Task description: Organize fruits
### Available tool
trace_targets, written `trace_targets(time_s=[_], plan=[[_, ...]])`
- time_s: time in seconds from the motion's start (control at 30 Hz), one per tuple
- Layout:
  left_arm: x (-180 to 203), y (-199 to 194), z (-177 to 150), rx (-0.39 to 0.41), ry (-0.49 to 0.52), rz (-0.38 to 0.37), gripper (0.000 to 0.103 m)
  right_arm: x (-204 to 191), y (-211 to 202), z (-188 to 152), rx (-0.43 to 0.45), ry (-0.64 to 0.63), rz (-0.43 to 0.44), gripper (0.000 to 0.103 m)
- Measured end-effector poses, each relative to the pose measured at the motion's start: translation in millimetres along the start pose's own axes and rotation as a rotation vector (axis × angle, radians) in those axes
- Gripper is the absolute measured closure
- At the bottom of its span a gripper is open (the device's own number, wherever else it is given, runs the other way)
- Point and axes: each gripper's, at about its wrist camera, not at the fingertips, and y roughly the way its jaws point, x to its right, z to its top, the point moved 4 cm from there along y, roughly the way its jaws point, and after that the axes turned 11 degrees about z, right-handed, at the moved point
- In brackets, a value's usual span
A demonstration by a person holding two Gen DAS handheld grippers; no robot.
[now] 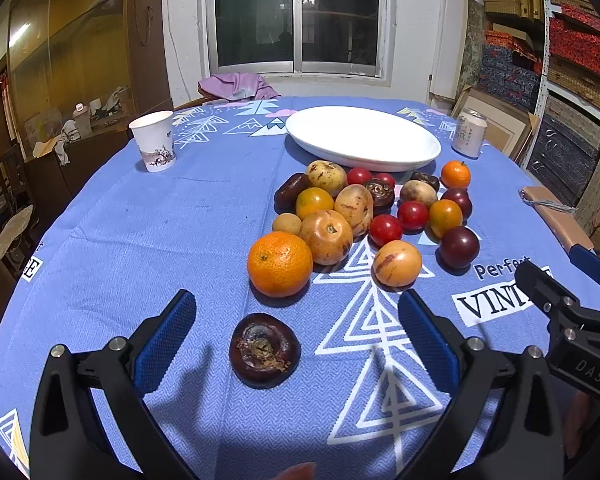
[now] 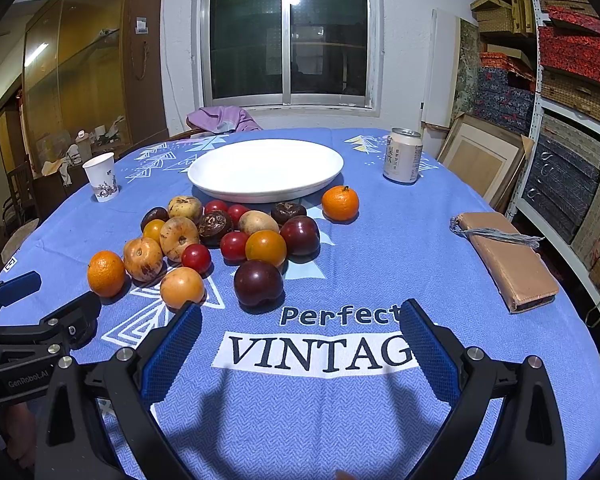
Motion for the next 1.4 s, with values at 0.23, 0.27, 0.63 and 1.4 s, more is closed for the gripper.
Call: trace_targets(time_s=[0.23, 0.27, 0.63, 1.4], plan=[[0.3, 0.3, -0.1, 0.0, 0.0, 0.0, 0.004, 0.1, 0.3, 0.2, 0.0, 0.0, 0.0, 0.003], [0.6, 0.3, -0.4, -0.001, 0.001, -0.001, 0.004, 0.1, 0.4, 0.3, -0.001, -0.001, 0.0, 0.003], [0.8, 3.0, -1.9, -0.012, -0.005, -0.004, 0.004, 1.0, -0.1, 0.2, -0.001, -0.001, 0.0, 0.003], [0.7, 4.0, -3.0, -0.025, -0.012, -0.009, 0.004, 0.9, 0.3, 0.3, -0.002, -0.001, 0.001, 0.003]])
